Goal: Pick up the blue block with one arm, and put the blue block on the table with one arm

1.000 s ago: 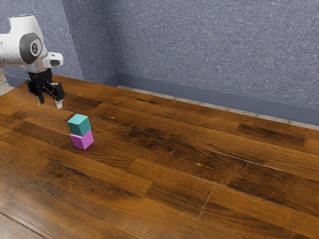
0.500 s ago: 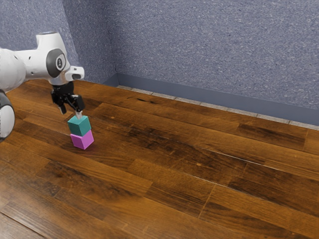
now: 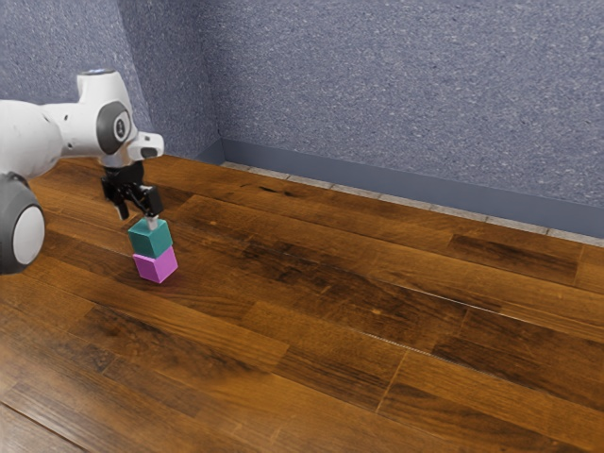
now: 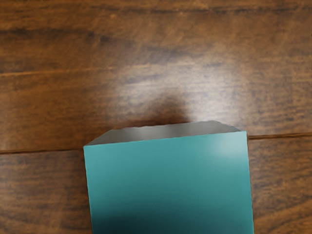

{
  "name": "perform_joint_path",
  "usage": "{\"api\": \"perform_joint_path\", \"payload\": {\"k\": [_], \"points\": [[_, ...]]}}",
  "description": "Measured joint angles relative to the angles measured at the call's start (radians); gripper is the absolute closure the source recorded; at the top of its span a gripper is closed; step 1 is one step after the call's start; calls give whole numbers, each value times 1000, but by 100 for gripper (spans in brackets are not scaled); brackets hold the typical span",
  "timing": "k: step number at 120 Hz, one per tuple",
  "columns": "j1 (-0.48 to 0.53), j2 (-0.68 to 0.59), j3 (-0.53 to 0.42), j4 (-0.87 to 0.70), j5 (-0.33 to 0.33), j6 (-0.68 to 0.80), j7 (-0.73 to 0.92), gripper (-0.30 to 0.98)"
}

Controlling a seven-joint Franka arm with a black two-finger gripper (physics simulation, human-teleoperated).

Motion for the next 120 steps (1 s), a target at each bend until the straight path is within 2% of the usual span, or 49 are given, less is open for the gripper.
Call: {"api": "perform_joint_path", "payload": {"k": [56,84,120], "points": [[1,54,-14,-3,-13,14,14,3],[5,55,-13,-8,-29,20,16,32],[-4,32,-11,44,-9,17,3,43]]}}
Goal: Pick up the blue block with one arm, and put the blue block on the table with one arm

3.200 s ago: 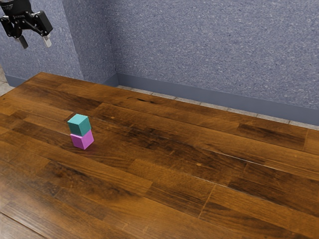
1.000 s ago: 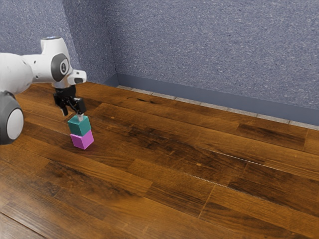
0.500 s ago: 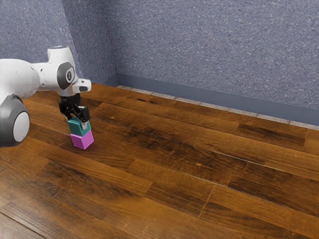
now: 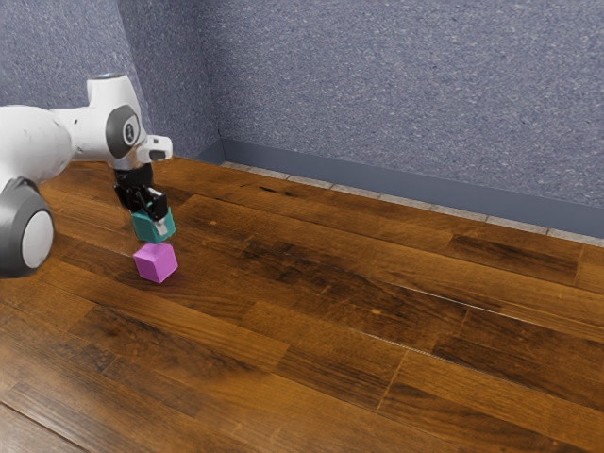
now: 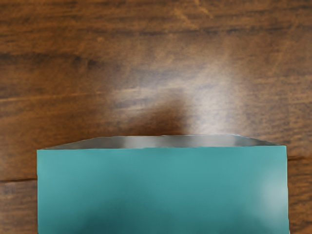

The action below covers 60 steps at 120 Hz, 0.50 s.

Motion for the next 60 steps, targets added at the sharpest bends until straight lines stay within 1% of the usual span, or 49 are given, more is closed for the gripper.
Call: {"api": "perform_joint_path", "payload": {"k": [10,16,26,33,60], "points": [[-1,-9,2,25,6,-14,-4,43],[0,4,1,68,8,-23,-7,44],[4,89,-4,223,8,-57,-9,43],[13,133,-5,284,6,-80,-10,44],[39,252,-12,365,2,-117,-12,44]]}}
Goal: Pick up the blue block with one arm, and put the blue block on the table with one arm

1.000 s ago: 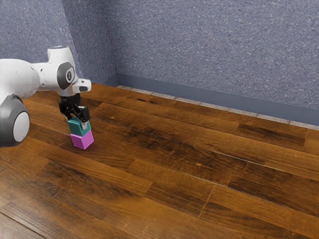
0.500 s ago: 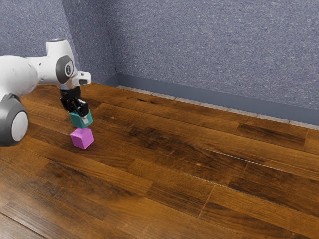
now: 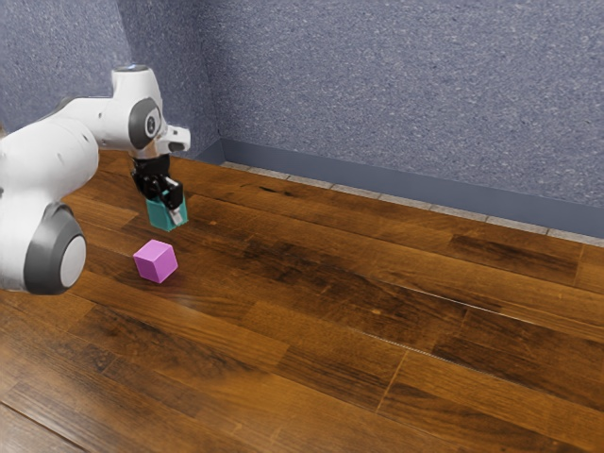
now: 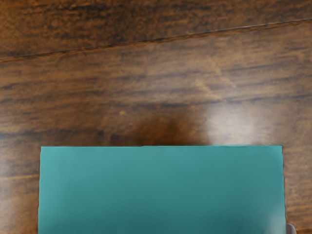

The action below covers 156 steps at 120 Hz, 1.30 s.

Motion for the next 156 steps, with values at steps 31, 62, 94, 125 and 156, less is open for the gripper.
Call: {"api": "perform_joint_path", "payload": {"k": [31,62,94,125,156], "points": [[2,62,-8,8,-2,5,-1,43],[0,79,-12,8,-2,18,-2,42],[-1,78,-11,9,-23,15,13,16],[-6,32,-6,4,-24,8,23,7],[-28,-310,-2,-148,-15,-36,30,4]]}}
